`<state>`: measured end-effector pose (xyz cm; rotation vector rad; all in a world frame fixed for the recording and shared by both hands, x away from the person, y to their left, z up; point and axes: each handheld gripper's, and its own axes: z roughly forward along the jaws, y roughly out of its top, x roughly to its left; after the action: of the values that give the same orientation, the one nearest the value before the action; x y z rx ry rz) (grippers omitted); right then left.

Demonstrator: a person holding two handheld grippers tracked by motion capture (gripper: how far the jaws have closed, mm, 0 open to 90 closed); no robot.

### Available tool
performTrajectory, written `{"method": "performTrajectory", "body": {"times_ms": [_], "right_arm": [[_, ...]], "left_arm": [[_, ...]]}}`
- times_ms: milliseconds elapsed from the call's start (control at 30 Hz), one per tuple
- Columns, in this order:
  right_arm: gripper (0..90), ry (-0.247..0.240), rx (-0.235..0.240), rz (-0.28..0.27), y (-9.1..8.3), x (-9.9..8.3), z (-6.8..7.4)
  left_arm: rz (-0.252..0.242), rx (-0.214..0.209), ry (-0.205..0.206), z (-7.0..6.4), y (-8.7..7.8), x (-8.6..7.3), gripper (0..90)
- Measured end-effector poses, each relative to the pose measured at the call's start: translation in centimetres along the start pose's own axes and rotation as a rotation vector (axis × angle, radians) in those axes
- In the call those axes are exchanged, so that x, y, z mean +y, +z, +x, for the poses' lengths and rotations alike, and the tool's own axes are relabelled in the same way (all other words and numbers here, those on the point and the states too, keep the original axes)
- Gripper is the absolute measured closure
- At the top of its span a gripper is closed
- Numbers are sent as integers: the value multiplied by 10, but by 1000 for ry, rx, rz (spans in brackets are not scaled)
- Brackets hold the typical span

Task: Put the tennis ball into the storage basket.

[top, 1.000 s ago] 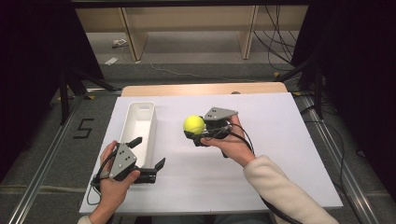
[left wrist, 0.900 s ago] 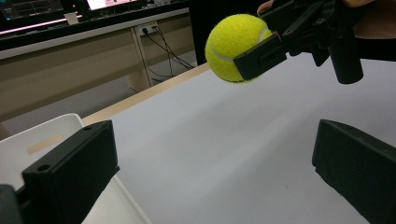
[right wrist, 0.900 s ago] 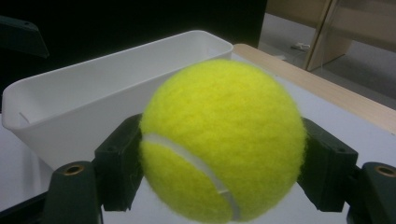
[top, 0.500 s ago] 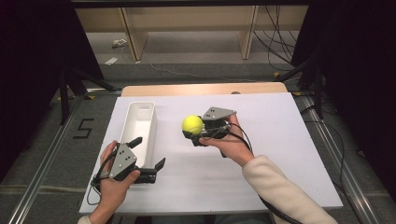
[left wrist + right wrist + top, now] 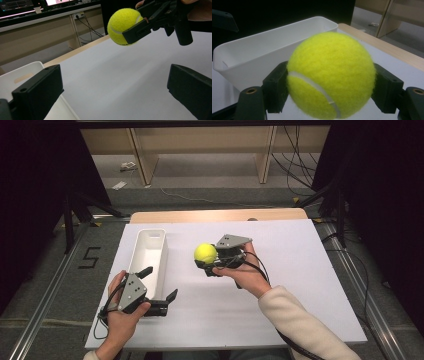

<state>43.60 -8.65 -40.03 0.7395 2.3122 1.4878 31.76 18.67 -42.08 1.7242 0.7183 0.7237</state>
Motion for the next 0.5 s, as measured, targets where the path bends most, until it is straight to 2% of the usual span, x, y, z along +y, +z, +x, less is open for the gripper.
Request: {"method": "performTrajectory", "body": {"times_ms": [500], "right_arm": [[268,-15,2,0,4,4,2]], "left_arm": [[-4,1,-2,0,-1,0,0]]}}
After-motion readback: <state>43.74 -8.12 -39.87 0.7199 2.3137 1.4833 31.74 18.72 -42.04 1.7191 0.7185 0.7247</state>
